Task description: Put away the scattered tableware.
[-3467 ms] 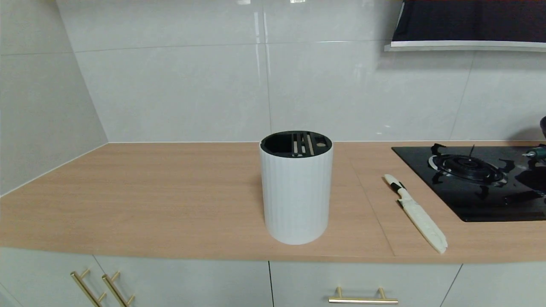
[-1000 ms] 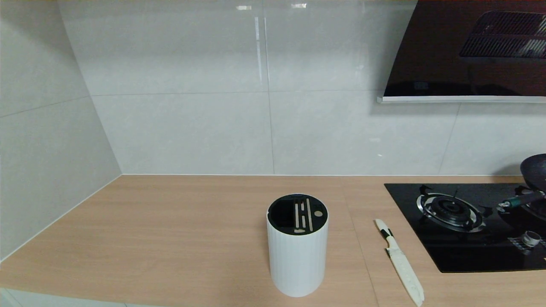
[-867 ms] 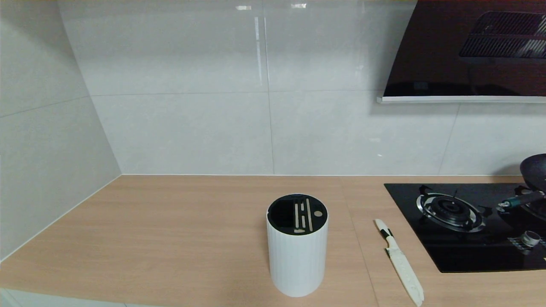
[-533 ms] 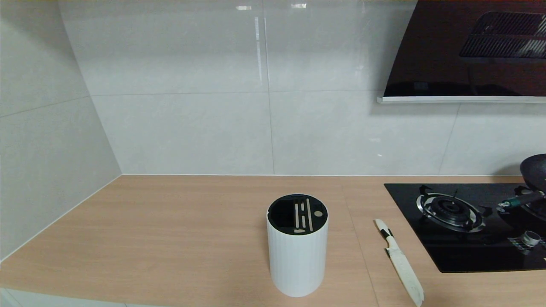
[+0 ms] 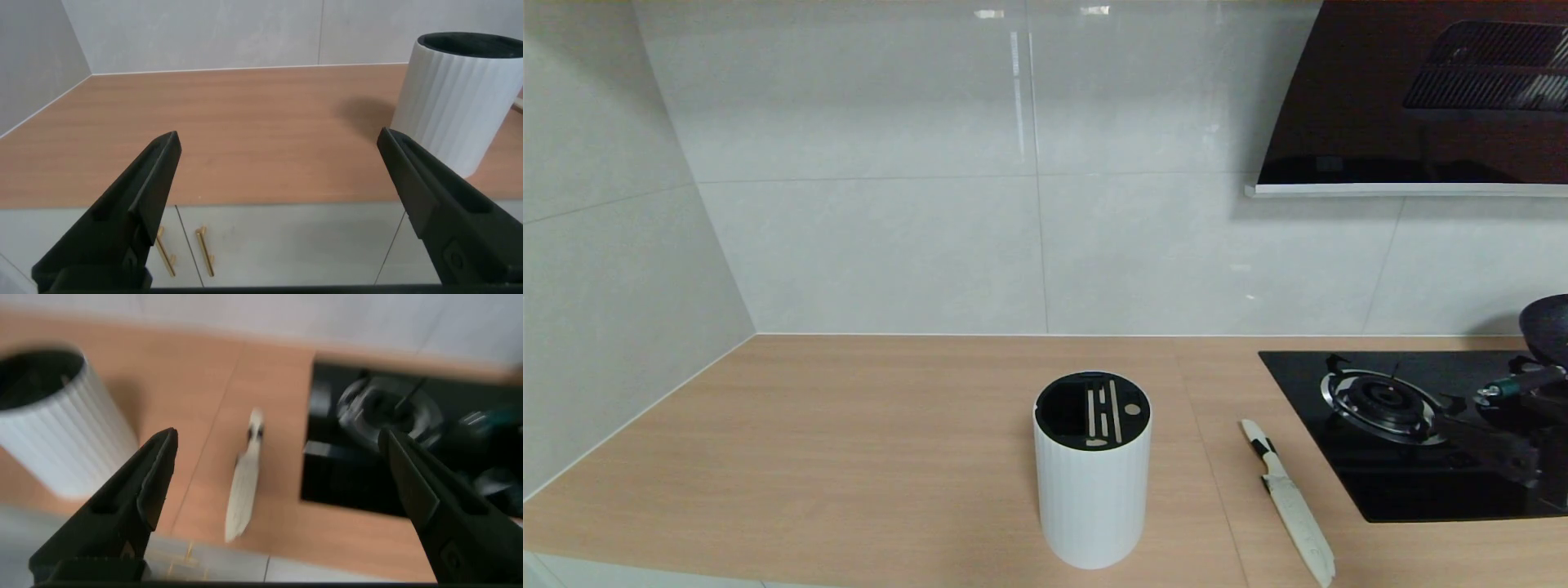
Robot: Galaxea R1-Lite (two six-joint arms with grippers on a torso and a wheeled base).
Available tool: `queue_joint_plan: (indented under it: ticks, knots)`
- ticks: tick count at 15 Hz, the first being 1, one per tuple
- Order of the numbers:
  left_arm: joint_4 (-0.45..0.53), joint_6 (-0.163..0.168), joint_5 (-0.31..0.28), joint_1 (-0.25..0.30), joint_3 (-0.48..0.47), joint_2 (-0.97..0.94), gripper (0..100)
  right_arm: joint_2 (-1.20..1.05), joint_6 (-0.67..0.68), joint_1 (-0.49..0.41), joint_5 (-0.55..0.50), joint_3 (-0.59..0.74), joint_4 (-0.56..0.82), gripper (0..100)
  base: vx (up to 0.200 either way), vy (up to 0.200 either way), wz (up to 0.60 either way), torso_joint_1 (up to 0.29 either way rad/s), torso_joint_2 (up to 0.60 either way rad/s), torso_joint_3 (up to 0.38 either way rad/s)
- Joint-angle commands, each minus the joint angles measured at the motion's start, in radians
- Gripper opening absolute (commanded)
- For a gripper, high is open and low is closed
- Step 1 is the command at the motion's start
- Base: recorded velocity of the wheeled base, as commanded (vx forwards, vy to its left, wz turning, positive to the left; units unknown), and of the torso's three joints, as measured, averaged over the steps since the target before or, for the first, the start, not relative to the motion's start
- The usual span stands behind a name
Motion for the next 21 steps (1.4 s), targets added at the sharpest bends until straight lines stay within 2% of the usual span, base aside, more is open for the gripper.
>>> queue_joint_plan:
  ticks: [1, 4, 11, 16, 21]
  knots:
    - [0.000, -0.001, 0.000, 0.000, 0.000, 0.000, 100, 0.270, 0.010, 0.063, -0.001, -0.050, -0.037, 100, 0.000, 0.000, 0.00, 0.000, 0.00, 0.000]
    - [0.000, 0.000, 0.000, 0.000, 0.000, 0.000, 100, 0.504, 0.039, 0.071, -0.002, -0.059, -0.195, 100, 0.000, 0.000, 0.00, 0.000, 0.00, 0.000]
    - [0.000, 0.000, 0.000, 0.000, 0.000, 0.000, 100, 0.847, 0.047, 0.074, -0.007, -0.073, -0.388, 100, 0.000, 0.000, 0.00, 0.000, 0.00, 0.000]
    - [0.000, -0.001, 0.000, 0.000, 0.000, 0.000, 100, 1.059, 0.047, 0.112, -0.091, -0.072, -0.568, 100, 0.000, 0.000, 0.00, 0.000, 0.00, 0.000]
    - [0.000, 0.000, 0.000, 0.000, 0.000, 0.000, 100, 1.140, 0.052, 0.115, -0.087, -0.112, -0.591, 100, 0.000, 0.000, 0.00, 0.000, 0.00, 0.000]
